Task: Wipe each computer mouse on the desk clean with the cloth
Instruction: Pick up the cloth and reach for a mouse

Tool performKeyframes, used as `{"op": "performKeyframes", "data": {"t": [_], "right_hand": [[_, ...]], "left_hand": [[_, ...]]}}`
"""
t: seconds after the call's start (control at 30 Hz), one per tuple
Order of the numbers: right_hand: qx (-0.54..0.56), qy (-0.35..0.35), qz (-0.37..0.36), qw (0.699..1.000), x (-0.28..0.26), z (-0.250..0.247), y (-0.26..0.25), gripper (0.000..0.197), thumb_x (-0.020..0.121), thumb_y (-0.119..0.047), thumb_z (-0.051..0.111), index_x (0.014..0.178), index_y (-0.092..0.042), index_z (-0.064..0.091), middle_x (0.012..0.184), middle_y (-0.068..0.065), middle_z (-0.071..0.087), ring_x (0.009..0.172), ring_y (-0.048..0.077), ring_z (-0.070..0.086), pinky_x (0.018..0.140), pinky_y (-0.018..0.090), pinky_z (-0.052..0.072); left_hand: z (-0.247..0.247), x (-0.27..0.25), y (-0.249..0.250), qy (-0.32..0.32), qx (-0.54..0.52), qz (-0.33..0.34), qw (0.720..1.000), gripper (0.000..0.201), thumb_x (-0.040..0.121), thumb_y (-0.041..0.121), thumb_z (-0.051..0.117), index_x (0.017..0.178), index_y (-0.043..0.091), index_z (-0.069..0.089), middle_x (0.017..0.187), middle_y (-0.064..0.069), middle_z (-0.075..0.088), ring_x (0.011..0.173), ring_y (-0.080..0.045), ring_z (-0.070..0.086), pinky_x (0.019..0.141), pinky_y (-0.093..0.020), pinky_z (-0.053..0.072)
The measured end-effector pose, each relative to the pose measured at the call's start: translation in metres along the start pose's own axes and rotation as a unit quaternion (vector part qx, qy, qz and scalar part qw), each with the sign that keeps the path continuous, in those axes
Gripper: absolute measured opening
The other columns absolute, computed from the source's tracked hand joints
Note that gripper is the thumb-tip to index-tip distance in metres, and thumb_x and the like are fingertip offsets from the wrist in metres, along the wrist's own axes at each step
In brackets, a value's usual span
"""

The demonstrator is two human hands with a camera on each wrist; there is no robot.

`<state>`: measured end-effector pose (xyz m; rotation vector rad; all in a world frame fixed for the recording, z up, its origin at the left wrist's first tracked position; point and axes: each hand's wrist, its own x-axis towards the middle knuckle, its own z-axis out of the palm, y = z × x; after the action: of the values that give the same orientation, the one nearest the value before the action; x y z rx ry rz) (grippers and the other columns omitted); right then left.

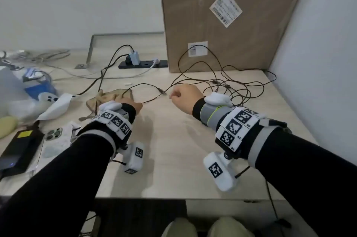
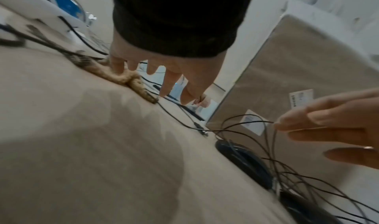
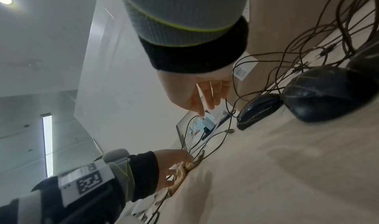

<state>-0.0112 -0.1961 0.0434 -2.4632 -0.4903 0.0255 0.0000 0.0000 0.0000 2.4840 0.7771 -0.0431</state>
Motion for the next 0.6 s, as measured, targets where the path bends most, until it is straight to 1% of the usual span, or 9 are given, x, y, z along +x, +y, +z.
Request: {"op": "performKeyframes", "data": {"t": [0.1, 0.17, 0.23, 0.3, 0.33, 0.4, 0.47, 0.53, 0.6], "right_hand": [[0.004, -0.007, -0.002, 1.000, -0.003, 0.006, -0.007, 0.025, 0.086, -0.013, 0.047, 0.098, -0.012, 0.069, 0.085, -0.001, 0.056, 0.093, 0.025, 0.056, 0.081, 0.028, 0.045], [0.000, -0.011, -0.013, 1.000, -0.003, 0.007, -0.012, 0.025, 0.087, -0.013, 0.047, 0.100, -0.012, 0.069, 0.081, -0.004, 0.051, 0.085, 0.020, 0.050, 0.074, 0.026, 0.044], [0.003, -0.008, -0.017, 1.000, -0.002, 0.008, -0.014, 0.026, 0.088, -0.013, 0.046, 0.101, -0.013, 0.068, 0.078, -0.008, 0.049, 0.083, 0.013, 0.044, 0.059, 0.020, 0.036], [0.024, -0.006, -0.023, 0.999, 0.000, 0.013, -0.014, 0.026, 0.088, -0.012, 0.046, 0.101, -0.012, 0.068, 0.084, -0.007, 0.051, 0.084, 0.011, 0.044, 0.062, 0.022, 0.034], [0.039, -0.010, -0.024, 0.999, 0.002, 0.016, -0.014, 0.026, 0.087, -0.011, 0.047, 0.100, -0.011, 0.069, 0.087, -0.005, 0.053, 0.084, 0.012, 0.046, 0.069, 0.022, 0.036], [0.061, -0.015, -0.021, 0.998, 0.003, 0.022, -0.015, 0.024, 0.086, -0.010, 0.048, 0.098, -0.011, 0.069, 0.091, -0.001, 0.061, 0.086, 0.015, 0.051, 0.077, 0.024, 0.040], [0.071, -0.010, -0.016, 0.997, 0.004, 0.025, -0.014, 0.023, 0.085, -0.010, 0.049, 0.097, -0.013, 0.069, 0.100, 0.002, 0.067, 0.088, 0.016, 0.054, 0.082, 0.025, 0.042], [0.080, 0.000, -0.023, 0.996, 0.003, 0.025, -0.015, 0.022, 0.085, -0.010, 0.050, 0.097, -0.013, 0.068, 0.104, 0.002, 0.068, 0.089, 0.016, 0.055, 0.083, 0.024, 0.042], [0.094, 0.011, -0.025, 0.995, 0.004, 0.025, -0.016, 0.019, 0.085, -0.011, 0.053, 0.097, -0.013, 0.068, 0.103, 0.002, 0.068, 0.086, 0.014, 0.055, 0.081, 0.022, 0.041]], "left_hand": [[-0.004, 0.003, -0.021, 0.004, 0.001, -0.024, 1.000, 0.023, 0.089, 0.034, 0.047, 0.085, 0.012, 0.048, 0.102, -0.004, 0.045, 0.105, -0.026, 0.049, 0.082, -0.029, 0.030], [-0.006, 0.003, -0.027, -0.009, 0.031, -0.029, 0.999, 0.025, 0.089, 0.033, 0.048, 0.097, 0.010, 0.053, 0.109, -0.001, 0.047, 0.109, -0.026, 0.046, 0.093, -0.030, 0.032], [-0.008, 0.003, -0.026, -0.016, 0.049, -0.009, 0.999, 0.016, 0.091, 0.029, 0.050, 0.090, 0.014, 0.056, 0.117, -0.006, 0.052, 0.118, -0.027, 0.045, 0.100, -0.029, 0.030], [-0.016, -0.003, -0.019, 0.013, 0.082, 0.007, 0.997, 0.028, 0.097, 0.023, 0.043, 0.070, 0.015, 0.042, 0.110, -0.006, 0.046, 0.117, -0.022, 0.041, 0.088, -0.024, 0.023], [-0.019, -0.004, -0.020, 0.011, 0.103, -0.002, 0.995, 0.027, 0.098, 0.020, 0.041, 0.073, 0.011, 0.044, 0.108, -0.007, 0.045, 0.118, -0.022, 0.041, 0.084, -0.024, 0.021], [-0.020, 0.003, -0.022, 0.030, 0.069, -0.002, 0.997, 0.021, 0.096, 0.022, 0.041, 0.096, 0.009, 0.057, 0.116, -0.010, 0.055, 0.125, -0.027, 0.044, 0.095, -0.030, 0.031], [-0.027, 0.001, -0.015, 0.040, 0.031, 0.006, 0.999, 0.024, 0.093, 0.030, 0.044, 0.093, 0.013, 0.062, 0.116, -0.013, 0.062, 0.122, -0.031, 0.049, 0.105, -0.036, 0.037], [-0.035, -0.008, -0.005, 0.042, -0.054, -0.019, 0.997, 0.028, 0.085, 0.032, 0.060, 0.094, 0.006, 0.066, 0.102, -0.011, 0.067, 0.103, -0.030, 0.061, 0.096, -0.036, 0.048], [-0.044, -0.016, 0.006, 0.059, -0.165, -0.007, 0.985, 0.017, 0.074, 0.023, 0.071, 0.087, 0.011, 0.071, 0.086, -0.004, 0.070, 0.084, -0.024, 0.065, 0.085, -0.031, 0.054]]}}
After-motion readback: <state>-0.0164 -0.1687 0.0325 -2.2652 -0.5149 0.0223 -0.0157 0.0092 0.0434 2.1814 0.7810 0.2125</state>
